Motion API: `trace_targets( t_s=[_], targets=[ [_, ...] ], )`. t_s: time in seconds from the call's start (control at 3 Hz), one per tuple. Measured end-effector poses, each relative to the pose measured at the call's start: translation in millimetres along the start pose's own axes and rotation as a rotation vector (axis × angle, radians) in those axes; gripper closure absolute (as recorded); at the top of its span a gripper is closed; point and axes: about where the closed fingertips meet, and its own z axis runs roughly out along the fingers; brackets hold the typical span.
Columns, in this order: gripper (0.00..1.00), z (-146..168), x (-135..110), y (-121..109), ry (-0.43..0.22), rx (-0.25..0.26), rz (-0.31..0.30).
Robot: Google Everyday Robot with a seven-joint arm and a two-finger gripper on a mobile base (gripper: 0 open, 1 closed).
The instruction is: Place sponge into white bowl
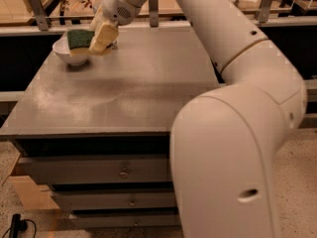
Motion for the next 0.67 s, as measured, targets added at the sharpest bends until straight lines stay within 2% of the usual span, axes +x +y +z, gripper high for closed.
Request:
trace_targets(
  t_s=[0.33, 0.67],
  targets=[
    [1.0, 38.8, 5.7, -33.8, 0.055, 0.0, 0.085],
    [1.0, 50.6, 3.1, -64.1, 0.054, 0.077, 0.153]
  ],
)
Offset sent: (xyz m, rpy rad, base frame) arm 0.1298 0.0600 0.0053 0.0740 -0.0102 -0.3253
